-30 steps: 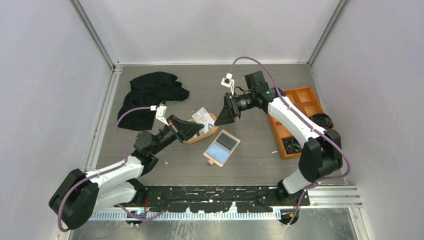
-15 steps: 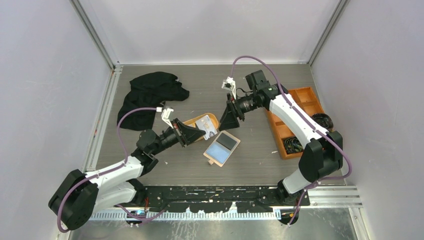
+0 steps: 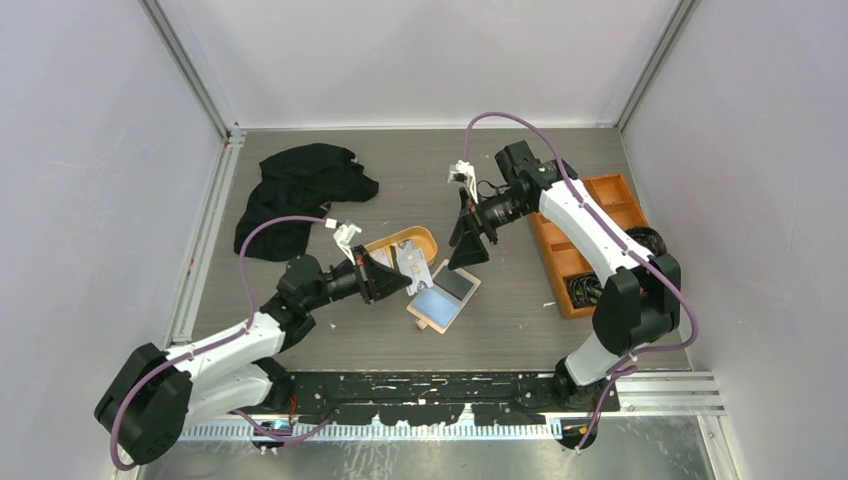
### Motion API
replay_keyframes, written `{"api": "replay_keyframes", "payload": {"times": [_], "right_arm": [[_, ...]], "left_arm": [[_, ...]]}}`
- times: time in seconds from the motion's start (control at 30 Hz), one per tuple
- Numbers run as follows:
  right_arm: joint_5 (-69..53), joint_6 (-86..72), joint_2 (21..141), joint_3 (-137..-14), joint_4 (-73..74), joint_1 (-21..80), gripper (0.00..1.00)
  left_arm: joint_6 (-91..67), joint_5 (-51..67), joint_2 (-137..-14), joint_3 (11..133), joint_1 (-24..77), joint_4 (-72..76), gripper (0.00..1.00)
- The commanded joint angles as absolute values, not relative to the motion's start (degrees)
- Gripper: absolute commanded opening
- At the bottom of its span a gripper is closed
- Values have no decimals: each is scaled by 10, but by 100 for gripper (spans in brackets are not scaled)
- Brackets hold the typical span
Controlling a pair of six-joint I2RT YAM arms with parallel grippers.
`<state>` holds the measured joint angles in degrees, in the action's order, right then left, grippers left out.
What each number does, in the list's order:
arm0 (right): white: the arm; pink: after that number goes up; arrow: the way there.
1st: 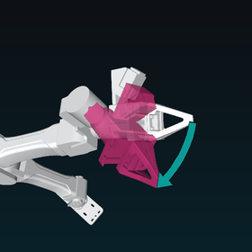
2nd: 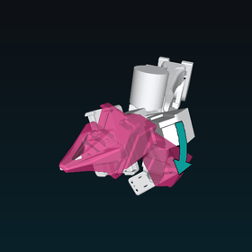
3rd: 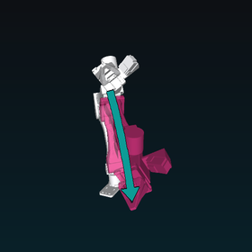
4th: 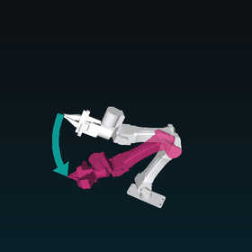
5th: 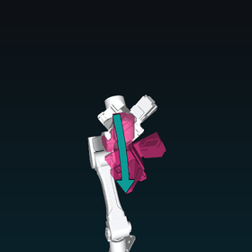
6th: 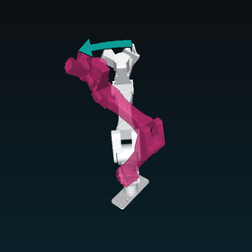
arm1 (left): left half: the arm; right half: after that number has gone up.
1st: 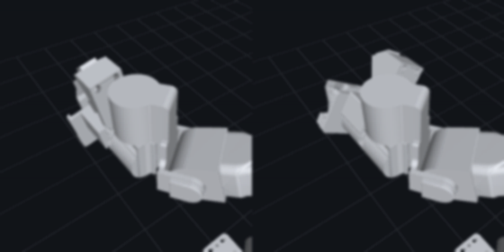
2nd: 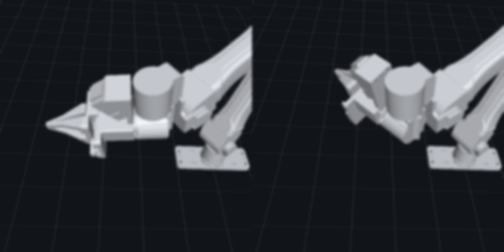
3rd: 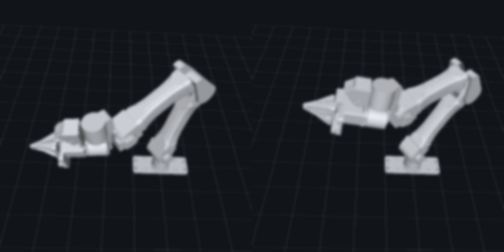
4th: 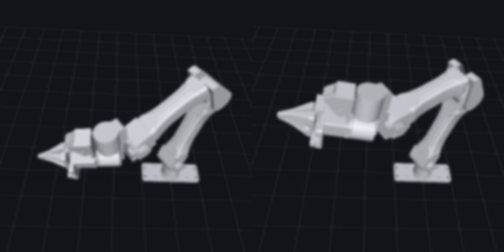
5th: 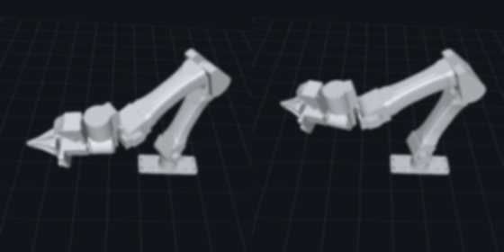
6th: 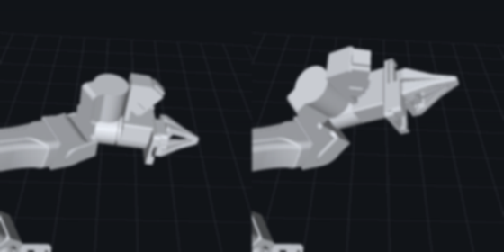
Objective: Put the credit cards into the card holder
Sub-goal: Pick up the credit card from the storage box.
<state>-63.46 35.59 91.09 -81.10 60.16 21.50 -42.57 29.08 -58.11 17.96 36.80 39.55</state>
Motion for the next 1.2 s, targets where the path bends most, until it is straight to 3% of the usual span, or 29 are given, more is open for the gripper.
{"api": "replay_keyframes", "payload": {"times": [0.0, 0.17, 0.57, 0.83, 0.93, 1.03, 1.07, 1.1, 1.17], "right_arm": [[-689, 321, 876, -798, 562, 214, 99], [-691, 207, 857, -757, 446, 219, 98], [-686, 148, 885, -754, 399, 275, 56], [-710, 190, 885, -775, 456, 272, 42], [-711, 196, 883, -779, 465, 272, 29], [-710, 194, 883, -780, 468, 272, 5], [-705, 195, 884, -782, 472, 271, 2], [-701, 196, 883, -783, 475, 270, 1], [-694, 193, 881, -780, 477, 258, 1]], "left_arm": [[-413, 308, -587, 210, 375, 405, 0], [-402, 309, -598, 224, 395, 409, 0], [-404, 322, -630, 239, 421, 462, 0], [-404, 312, -620, 233, 422, 464, 0], [-406, 307, -615, 229, 421, 466, 0], [-410, 300, -612, 228, 421, 467, 0], [-412, 294, -610, 227, 421, 466, 0], [-415, 281, -607, 224, 421, 463, 6], [-421, 246, -591, 214, 421, 438, 28]]}}
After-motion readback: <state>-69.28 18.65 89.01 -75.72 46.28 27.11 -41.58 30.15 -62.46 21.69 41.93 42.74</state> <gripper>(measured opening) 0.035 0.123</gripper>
